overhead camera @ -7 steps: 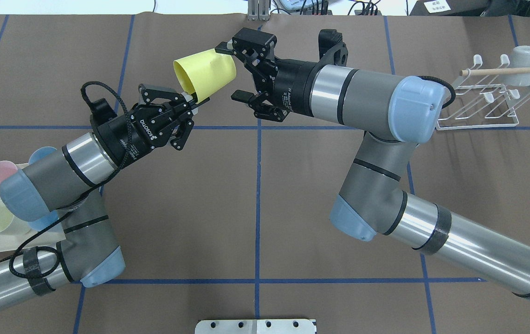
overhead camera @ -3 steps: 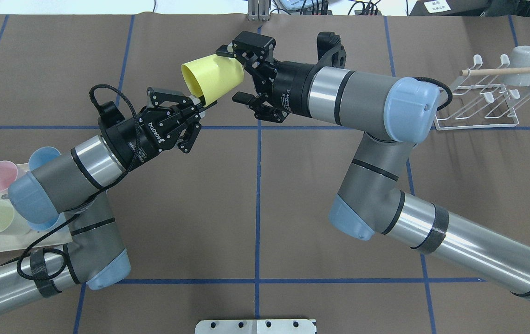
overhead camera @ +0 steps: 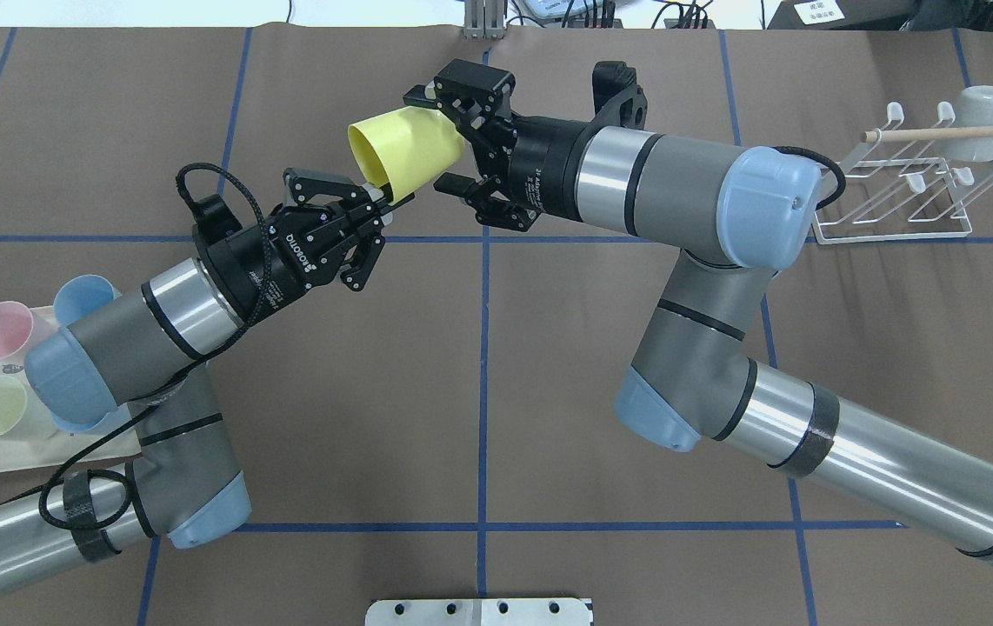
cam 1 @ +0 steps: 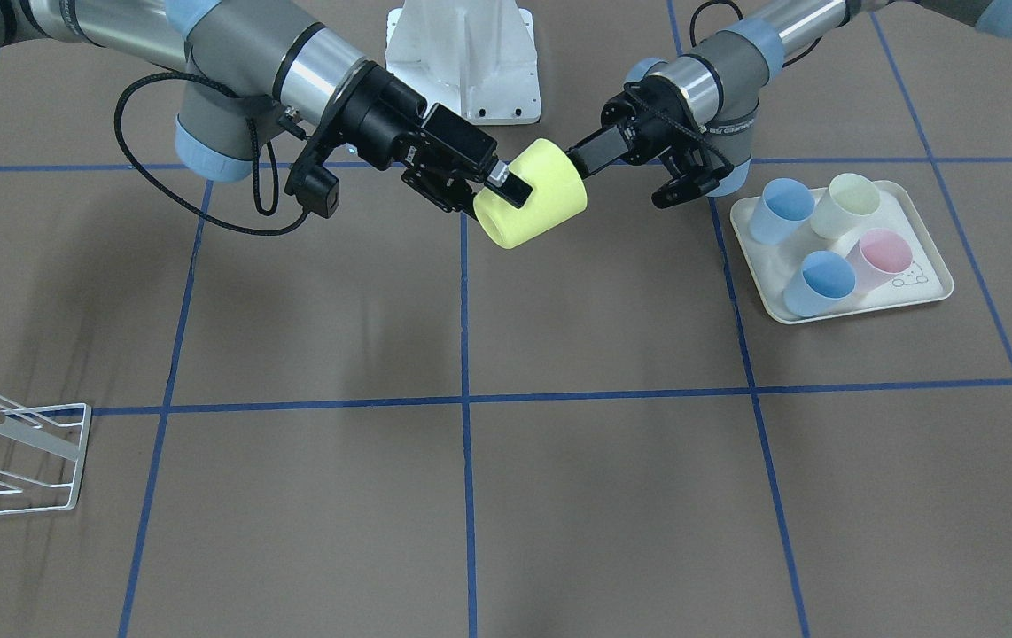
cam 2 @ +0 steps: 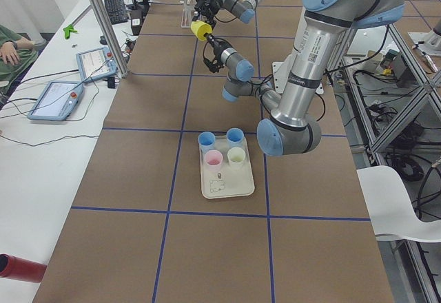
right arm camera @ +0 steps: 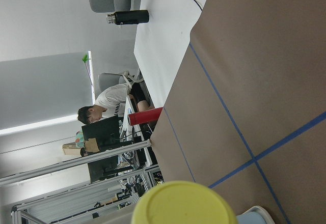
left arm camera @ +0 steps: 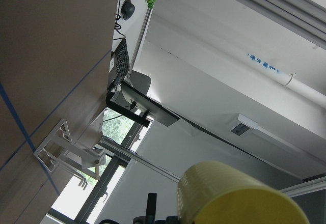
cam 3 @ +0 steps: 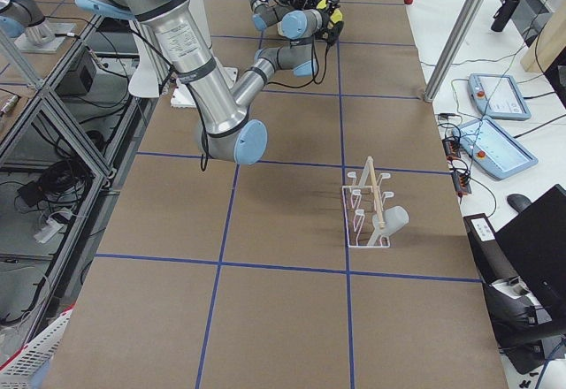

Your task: Transfer IKEA cup to right arm and place on rack

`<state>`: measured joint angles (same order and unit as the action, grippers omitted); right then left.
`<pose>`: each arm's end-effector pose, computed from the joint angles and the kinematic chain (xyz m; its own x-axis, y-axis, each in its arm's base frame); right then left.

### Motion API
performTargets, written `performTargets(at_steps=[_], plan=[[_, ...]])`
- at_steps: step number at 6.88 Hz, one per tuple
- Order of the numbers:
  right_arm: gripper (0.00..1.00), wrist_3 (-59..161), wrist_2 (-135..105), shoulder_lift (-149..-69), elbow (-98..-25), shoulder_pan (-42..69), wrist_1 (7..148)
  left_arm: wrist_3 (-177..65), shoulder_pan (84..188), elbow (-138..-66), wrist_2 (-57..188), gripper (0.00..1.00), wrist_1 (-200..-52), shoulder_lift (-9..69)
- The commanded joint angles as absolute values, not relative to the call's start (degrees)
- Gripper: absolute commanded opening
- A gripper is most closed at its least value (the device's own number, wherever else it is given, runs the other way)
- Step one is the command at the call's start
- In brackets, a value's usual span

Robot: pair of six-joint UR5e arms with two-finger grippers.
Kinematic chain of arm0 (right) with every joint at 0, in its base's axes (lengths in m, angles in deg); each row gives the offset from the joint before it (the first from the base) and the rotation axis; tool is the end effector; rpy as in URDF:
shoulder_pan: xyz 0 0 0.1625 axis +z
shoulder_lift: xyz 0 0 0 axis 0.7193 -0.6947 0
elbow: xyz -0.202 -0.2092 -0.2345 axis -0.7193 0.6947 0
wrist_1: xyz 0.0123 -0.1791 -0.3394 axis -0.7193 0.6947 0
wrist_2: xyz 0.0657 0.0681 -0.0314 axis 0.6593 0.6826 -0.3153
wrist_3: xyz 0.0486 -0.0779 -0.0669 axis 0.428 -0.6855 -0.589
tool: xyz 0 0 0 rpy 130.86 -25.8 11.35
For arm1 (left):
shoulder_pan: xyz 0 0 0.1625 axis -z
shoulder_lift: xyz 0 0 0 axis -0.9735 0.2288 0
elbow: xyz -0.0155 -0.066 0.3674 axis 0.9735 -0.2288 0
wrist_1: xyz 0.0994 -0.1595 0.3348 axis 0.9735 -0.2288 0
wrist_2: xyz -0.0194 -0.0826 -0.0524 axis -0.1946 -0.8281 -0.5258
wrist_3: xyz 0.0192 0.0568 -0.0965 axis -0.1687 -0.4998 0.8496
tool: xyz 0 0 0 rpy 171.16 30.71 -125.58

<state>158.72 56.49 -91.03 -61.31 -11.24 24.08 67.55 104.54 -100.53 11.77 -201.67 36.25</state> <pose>-0.4054 -0.4318 0.0928 -0.4904 0.3427 0.8013 -0.2731 0.8127 -0.5147 0.3819 -0.3841 0.2000 -0.8224 -0.3852 -0.4187 0.0219 0.7140 -0.6999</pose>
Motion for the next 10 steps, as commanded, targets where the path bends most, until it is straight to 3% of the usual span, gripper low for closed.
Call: performTargets(at_steps=[1, 6, 8, 9, 10], plan=[[1.0, 158.7, 56.3, -91.0, -61.3, -11.5, 24.1, 67.5, 104.4, -100.5, 12.0, 0.0, -201.6, 36.5], [0.98, 158.6, 55.9, -91.1, -61.3, -11.5, 24.1, 67.4, 104.4, -100.0, 12.0, 0.0, -201.2, 37.3], [0.0, 158.7, 55.1, -91.2, -60.7, -11.5, 22.0, 67.4, 104.4, -99.5, 11.9, 0.06, -201.3, 37.3], [0.0, 158.6, 55.0, -91.3, -59.8, -11.5, 20.7, 67.4, 104.4, -99.6, 11.8, 0.77, -201.3, 37.3], [0.0, 158.6, 54.8, -91.3, -59.7, -11.5, 20.4, 67.2, 104.5, -99.6, 12.0, 1.0, -201.4, 36.8]])
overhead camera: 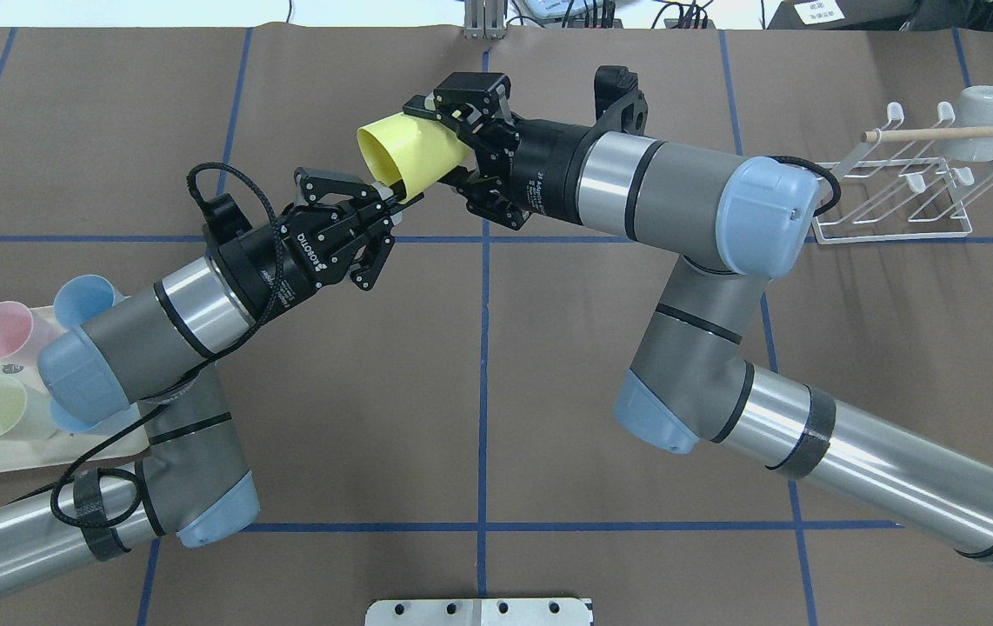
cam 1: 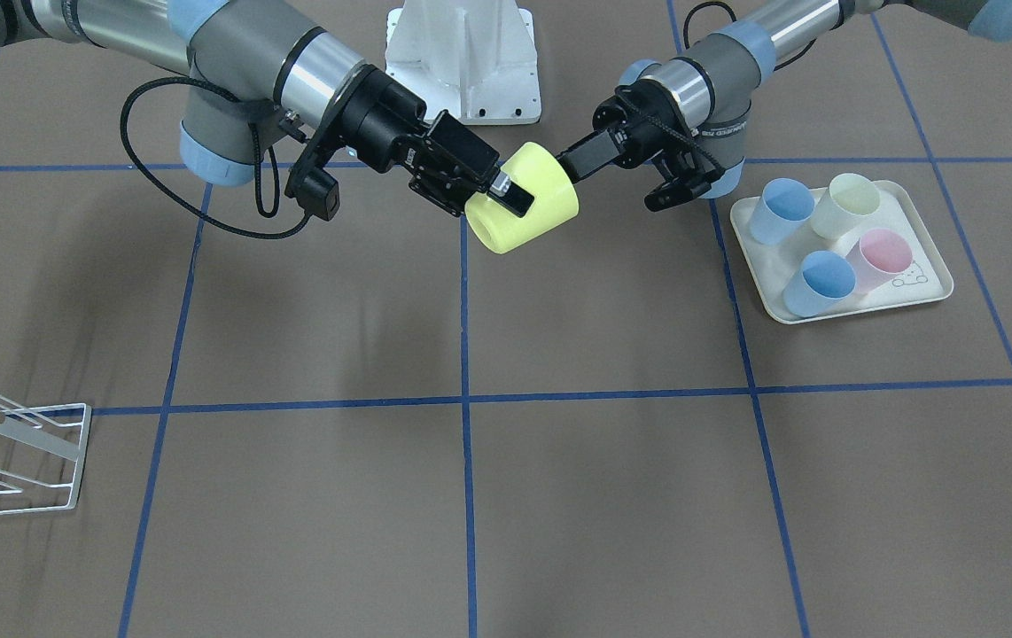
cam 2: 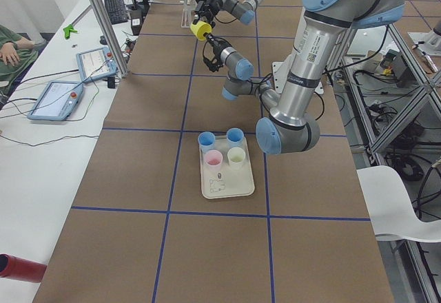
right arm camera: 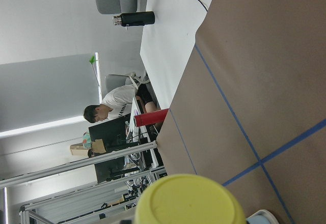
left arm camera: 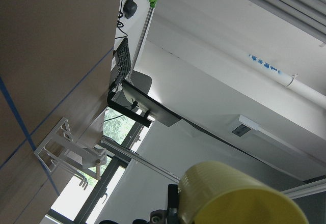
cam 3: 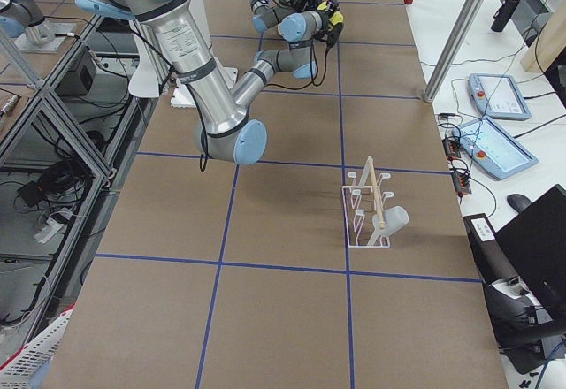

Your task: Transfer IKEA cup to right arm and place on rack

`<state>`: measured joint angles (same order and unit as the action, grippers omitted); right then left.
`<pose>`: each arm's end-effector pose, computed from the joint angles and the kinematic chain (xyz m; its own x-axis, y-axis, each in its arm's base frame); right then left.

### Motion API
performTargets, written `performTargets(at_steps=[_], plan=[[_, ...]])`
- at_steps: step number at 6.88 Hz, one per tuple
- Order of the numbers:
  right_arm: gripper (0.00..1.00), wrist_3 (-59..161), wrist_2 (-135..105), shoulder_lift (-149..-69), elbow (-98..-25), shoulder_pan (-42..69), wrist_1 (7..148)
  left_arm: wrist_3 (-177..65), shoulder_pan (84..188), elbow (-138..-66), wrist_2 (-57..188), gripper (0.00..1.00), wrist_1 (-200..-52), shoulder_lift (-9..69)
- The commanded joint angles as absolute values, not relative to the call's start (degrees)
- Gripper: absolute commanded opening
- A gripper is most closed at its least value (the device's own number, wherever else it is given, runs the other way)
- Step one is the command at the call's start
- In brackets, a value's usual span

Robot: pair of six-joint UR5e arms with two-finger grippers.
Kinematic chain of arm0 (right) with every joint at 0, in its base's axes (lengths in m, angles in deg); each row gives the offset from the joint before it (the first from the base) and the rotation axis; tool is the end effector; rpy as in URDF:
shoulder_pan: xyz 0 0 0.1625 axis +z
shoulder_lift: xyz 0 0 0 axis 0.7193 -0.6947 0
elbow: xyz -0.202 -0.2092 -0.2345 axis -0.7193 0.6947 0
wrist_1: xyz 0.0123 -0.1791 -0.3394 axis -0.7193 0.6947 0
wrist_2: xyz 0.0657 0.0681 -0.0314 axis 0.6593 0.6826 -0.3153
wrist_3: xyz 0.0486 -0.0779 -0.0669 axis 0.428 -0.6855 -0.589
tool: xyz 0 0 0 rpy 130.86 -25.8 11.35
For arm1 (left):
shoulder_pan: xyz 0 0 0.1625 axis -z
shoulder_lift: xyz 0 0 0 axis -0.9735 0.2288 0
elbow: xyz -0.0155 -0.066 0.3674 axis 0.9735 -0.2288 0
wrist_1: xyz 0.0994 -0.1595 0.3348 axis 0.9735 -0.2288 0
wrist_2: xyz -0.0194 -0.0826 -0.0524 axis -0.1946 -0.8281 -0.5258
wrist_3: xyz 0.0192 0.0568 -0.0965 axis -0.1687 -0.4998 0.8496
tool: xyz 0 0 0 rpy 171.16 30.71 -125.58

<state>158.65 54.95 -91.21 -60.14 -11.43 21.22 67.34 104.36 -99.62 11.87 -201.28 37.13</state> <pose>-0.4061 -0.4337 0.0980 -0.5186 0.3242 0.7912 -0.2781 0.8111 -0.5146 0.3885 -0.3860 0.1979 -0.8191 -0.3859 -0.4245 0.0278 0.7124 -0.7012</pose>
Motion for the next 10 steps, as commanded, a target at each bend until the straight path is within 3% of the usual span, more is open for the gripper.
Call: performTargets(at_steps=[1, 5, 10], plan=[[0.0, 158.3, 54.8, -91.4, -59.7, -11.2, 20.4, 62.0, 104.5, -99.7, 12.0, 1.0, -201.5, 36.5], [0.0, 149.0, 47.8, -92.3, -59.7, -10.1, 21.1, 58.2, 104.5, -99.6, 11.5, 1.0, -201.9, 35.4], [0.0, 117.8, 35.2, -103.5, -60.6, -3.9, 26.7, 36.4, 106.4, -100.2, 11.4, 1.0, -199.9, 30.9]])
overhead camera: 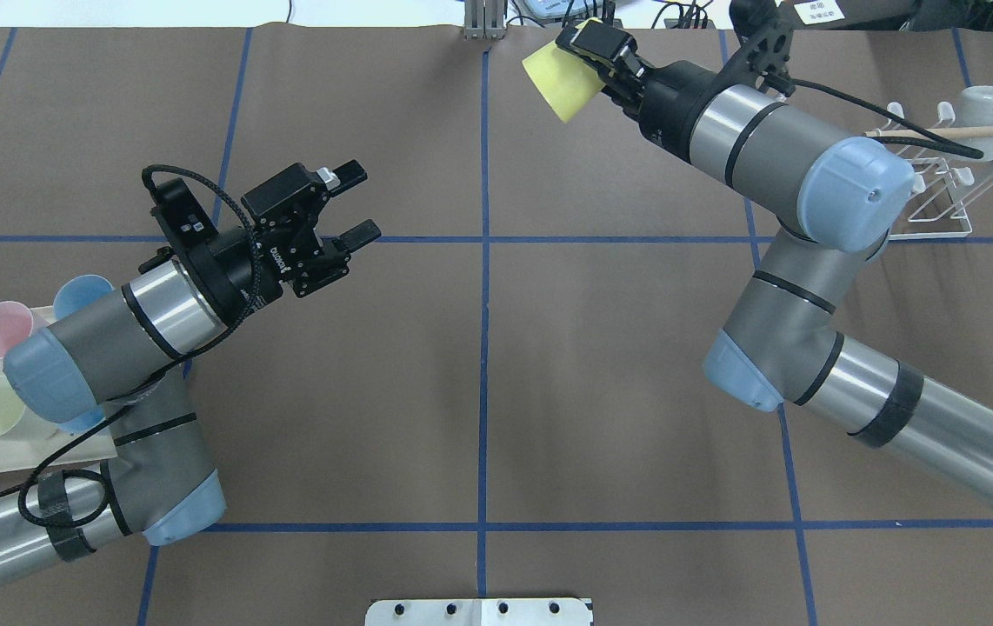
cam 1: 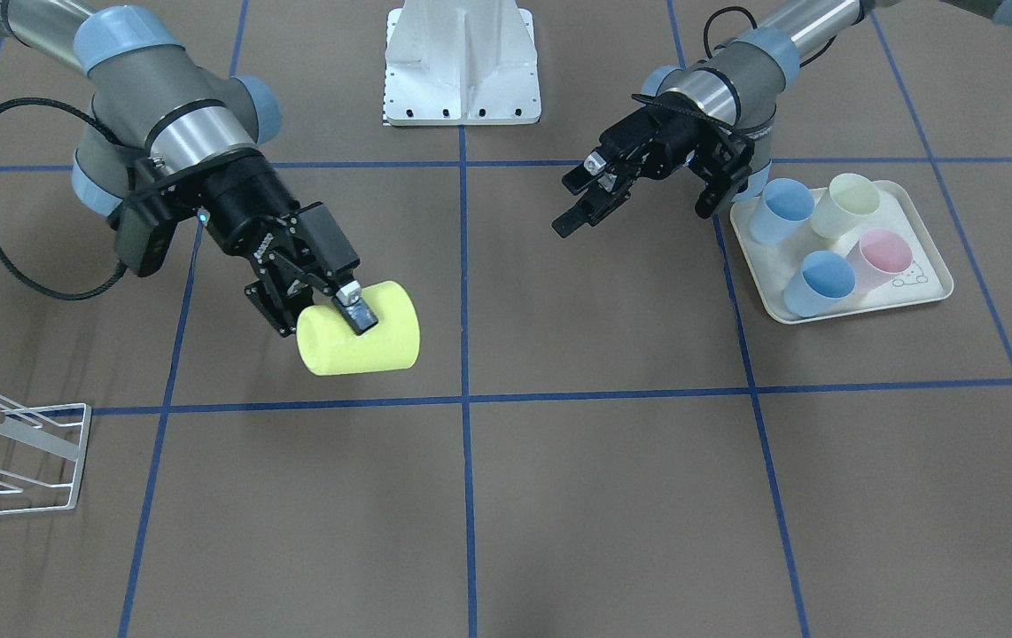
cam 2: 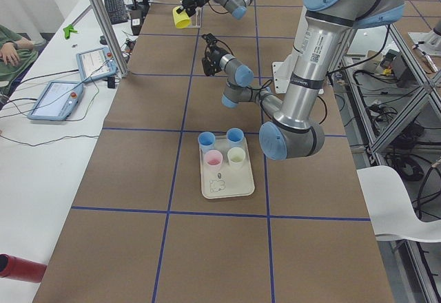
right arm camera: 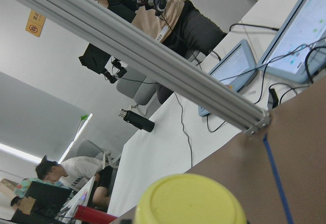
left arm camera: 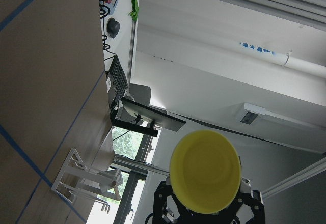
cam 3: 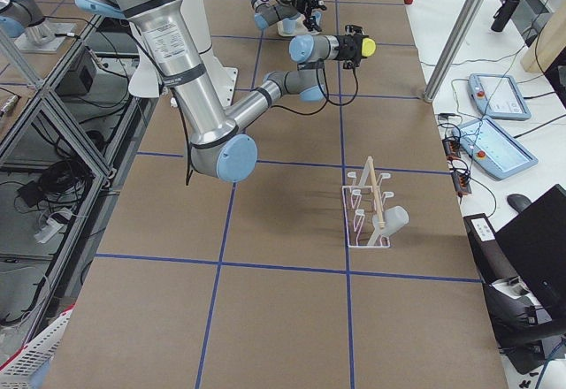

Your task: Transfer IKEA cup to right arm and place on rack

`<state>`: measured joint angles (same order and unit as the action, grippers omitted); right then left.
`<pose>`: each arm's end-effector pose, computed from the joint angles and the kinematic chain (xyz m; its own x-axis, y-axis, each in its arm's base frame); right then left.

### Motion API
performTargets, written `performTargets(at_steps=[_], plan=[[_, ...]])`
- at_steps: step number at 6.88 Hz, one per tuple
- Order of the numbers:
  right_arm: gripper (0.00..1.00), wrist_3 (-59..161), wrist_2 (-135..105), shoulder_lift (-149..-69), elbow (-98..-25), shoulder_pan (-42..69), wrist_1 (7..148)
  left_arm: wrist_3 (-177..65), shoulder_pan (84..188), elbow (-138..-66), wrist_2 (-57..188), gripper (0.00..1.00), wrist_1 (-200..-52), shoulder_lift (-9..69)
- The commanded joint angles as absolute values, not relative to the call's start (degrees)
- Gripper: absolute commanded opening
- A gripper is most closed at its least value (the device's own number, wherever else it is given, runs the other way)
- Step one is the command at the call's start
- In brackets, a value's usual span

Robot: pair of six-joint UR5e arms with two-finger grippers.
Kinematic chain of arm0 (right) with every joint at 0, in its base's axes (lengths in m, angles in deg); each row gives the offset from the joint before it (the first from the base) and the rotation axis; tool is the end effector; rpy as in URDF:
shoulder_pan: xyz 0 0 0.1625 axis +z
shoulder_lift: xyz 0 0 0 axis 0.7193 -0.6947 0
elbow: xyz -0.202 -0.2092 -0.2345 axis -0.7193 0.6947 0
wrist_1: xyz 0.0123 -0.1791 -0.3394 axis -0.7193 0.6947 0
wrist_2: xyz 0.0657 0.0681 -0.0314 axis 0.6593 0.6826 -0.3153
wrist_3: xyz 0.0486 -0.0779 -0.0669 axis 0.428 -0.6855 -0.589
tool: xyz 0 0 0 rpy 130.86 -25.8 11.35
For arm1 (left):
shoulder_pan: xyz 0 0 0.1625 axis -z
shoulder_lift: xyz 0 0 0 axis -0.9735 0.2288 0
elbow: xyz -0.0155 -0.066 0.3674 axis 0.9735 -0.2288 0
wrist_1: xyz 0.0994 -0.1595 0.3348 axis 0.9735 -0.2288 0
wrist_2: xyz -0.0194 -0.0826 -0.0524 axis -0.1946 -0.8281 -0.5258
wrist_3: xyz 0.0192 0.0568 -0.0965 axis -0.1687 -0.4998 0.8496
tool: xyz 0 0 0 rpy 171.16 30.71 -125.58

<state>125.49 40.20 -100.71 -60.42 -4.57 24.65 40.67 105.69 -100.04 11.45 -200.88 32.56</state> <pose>-0.3367 -0.5049 0.1988 -0.1017 -0.0659 0.9926 -0.7945 0.6059 -0.0411 0.3752 -0.3917 0.2369 -0.6682 -0.0376 -0.7430 0.4375 0.7879 -0.4334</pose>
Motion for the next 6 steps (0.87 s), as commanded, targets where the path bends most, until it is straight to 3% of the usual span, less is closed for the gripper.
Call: performTargets(at_steps=[1, 4, 6], plan=[[0.0, 112.0, 28.7, -104.1, -60.6, -3.9, 30.9, 31.9, 106.6, -102.1, 11.4, 1.0, -194.5, 30.4], [0.0, 105.5, 18.3, -105.0, -61.2, -1.2, 42.9, 25.4, 107.7, -115.3, 10.0, 1.0, -166.8, 28.5], [0.0, 100.8, 16.5, -110.6, -61.3, 2.8, 43.9, 21.3, 107.9, -124.0, 9.5, 1.0, -147.1, 29.0]])
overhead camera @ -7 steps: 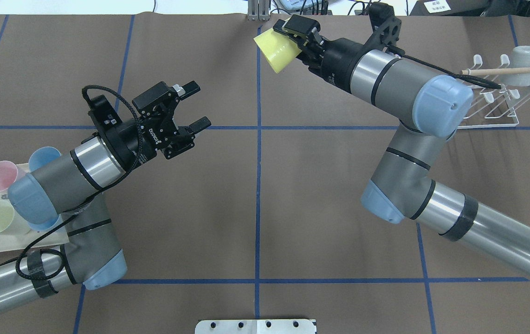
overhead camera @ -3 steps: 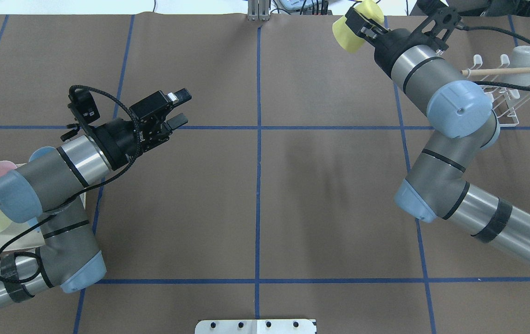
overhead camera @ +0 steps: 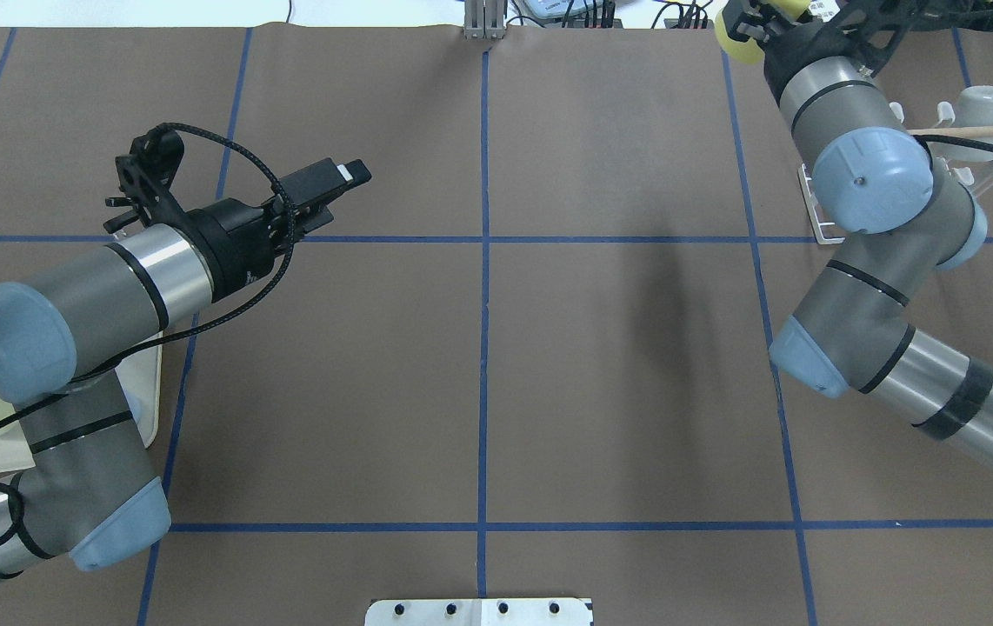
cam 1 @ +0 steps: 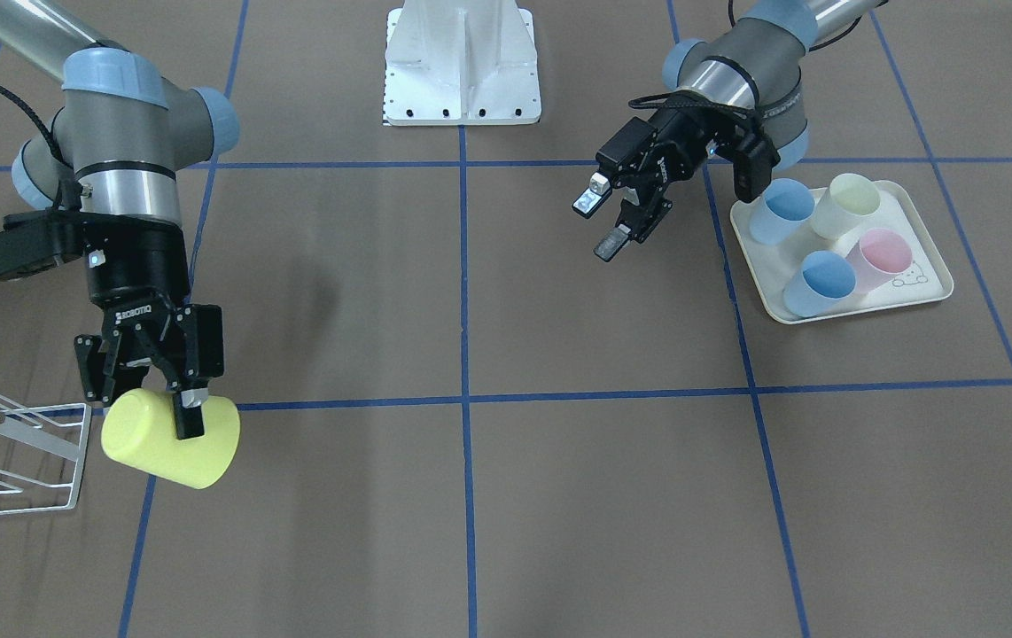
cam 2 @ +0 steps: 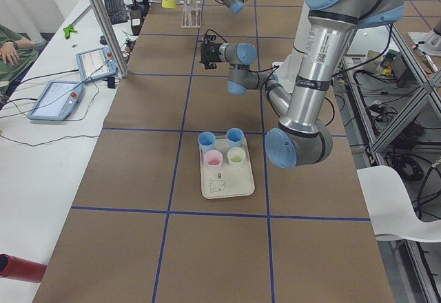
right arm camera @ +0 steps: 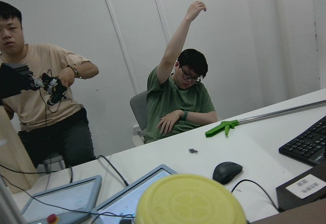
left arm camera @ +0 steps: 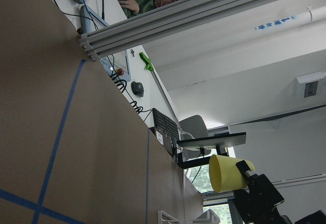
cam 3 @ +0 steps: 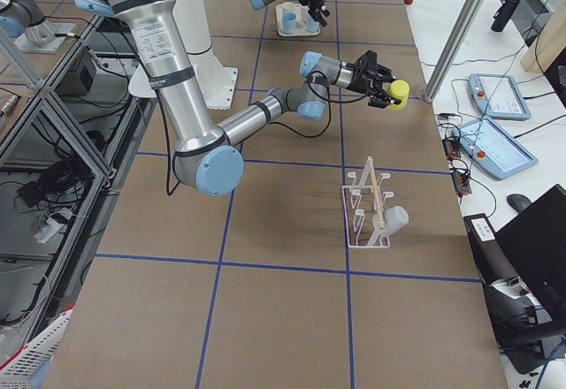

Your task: Transfer IKEA cup to right arm and place on rack

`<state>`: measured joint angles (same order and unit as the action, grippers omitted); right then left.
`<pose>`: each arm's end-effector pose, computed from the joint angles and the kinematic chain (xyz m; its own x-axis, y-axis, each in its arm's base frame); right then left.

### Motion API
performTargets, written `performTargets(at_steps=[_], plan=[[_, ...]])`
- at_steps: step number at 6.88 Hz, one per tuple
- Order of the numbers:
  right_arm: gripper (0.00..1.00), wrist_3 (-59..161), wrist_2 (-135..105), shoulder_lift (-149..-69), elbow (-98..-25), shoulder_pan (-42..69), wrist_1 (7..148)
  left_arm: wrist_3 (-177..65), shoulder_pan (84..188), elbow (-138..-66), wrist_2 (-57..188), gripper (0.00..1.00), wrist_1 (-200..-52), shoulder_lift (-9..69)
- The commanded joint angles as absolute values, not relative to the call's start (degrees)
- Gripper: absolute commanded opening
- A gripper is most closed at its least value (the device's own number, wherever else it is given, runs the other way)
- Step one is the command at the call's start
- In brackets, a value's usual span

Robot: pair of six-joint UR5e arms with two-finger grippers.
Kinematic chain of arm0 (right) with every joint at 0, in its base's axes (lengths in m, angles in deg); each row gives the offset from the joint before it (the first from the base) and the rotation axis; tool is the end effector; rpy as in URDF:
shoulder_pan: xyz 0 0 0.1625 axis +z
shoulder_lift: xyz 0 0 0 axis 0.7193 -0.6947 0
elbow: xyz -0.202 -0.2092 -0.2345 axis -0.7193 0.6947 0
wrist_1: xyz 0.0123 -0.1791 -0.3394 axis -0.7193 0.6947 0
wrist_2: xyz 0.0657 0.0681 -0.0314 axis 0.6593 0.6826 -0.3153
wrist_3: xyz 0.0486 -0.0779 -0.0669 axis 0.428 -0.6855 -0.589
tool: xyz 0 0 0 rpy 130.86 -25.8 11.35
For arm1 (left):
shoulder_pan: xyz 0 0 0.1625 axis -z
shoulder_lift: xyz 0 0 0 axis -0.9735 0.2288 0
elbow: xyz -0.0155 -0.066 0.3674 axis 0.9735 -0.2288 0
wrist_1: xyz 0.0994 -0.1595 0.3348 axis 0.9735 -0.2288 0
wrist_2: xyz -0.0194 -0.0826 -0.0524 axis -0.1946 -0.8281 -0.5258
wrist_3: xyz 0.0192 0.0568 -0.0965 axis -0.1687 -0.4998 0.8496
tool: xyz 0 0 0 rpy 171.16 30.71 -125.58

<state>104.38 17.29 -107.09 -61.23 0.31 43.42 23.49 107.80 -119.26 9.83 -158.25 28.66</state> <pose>-0.2618 -0.5597 0.2928 0.5291 0.1437 0.8363 -0.8377 0.2459 0.4877 0.3551 -0.3983 0.1961 -0.1190 -0.0154 -0.9928 0.6833 0.7241 -0.0931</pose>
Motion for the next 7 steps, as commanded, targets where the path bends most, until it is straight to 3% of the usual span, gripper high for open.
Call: performTargets(at_steps=[1, 3, 6, 7], plan=[[0.0, 96.2, 16.7, -112.5, -61.2, 5.3, 43.7, 20.0, 107.7, -125.0, 9.5, 1.0, -144.1, 29.3], [0.0, 93.9, 22.7, -115.4, -60.1, 11.1, 40.1, 20.0, 107.5, -124.6, 9.5, 1.0, -143.9, 29.2], [0.0, 90.2, 25.4, -115.0, -46.7, 13.1, 26.3, 19.9, 107.4, -124.4, 9.4, 1.0, -143.9, 28.8], [0.0, 89.0, 26.7, -115.3, -46.1, 13.1, 24.9, 19.9, 107.4, -124.3, 9.3, 1.0, -143.9, 28.7]])
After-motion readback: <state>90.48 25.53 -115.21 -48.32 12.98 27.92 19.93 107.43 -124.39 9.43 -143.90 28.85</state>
